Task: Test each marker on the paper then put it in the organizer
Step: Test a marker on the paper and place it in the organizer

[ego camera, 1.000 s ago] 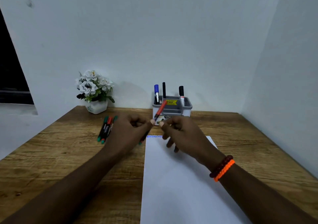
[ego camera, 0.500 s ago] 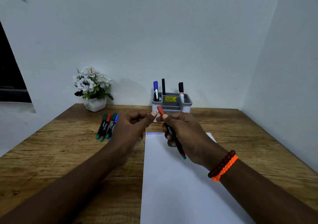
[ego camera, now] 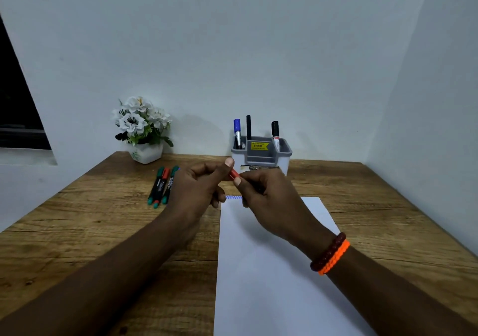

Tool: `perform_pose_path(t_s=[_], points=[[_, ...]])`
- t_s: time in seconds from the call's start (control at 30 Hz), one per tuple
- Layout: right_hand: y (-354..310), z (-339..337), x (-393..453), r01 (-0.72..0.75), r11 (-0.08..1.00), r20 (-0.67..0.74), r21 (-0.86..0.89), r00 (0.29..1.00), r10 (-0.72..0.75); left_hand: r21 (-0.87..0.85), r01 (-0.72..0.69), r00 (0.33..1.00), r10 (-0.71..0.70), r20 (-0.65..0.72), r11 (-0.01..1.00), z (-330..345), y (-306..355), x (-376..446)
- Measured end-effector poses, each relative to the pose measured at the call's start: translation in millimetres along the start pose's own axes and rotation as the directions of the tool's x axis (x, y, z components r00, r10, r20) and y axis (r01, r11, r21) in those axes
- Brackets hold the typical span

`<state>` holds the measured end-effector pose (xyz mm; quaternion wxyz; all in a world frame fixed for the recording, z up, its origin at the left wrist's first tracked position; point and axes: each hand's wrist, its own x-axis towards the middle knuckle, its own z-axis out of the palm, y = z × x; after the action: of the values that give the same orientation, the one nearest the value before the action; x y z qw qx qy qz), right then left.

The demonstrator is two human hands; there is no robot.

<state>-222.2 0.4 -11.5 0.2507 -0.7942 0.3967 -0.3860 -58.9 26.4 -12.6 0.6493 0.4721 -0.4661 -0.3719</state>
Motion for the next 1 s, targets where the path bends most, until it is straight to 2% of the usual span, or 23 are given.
perform_pose_path(t_s=[0.3,0.43,0.53,0.77,0.87,0.97,1.0], points=[[2,-4,1,-0.020,0.989,0.039,0.145,0.999,0.014,-0.003,-0.018,0.999,0.018,-0.028,1.000,-1,-3,2],[2,-9,1,-0.105,0.977,0.116,0.186,0.990,0.084,-0.012,-0.006,1.000,0.006,-0.029,1.000,-1,-5,2],[1,-8,-1,-0.146,0.970,0.108,0.196,0.986,0.126,-0.032,-0.019,0.997,0.016,-0.077,0.999,-1,-4,4],[4,-20,2,-0.071,0.956,0.033,0.285,0.997,0.064,-0.116,-0.062,0.969,0.032,-0.243,0.991,-7,-5,13],[7,-35,1,-0.152,0.860,0.057,0.487,0.988,0.143,0.004,-0.115,0.969,0.113,-0.219,0.993,-7,-5,14],[18,-57,3,-0.239,0.614,0.103,0.752,0.963,0.248,0.307,-0.271,0.957,0.291,-0.018,0.912,-6,-11,8],[25,-64,5,-0.230,0.578,0.089,0.783,0.961,0.261,0.382,-0.328,0.942,0.328,0.066,0.864,-5,-13,5]])
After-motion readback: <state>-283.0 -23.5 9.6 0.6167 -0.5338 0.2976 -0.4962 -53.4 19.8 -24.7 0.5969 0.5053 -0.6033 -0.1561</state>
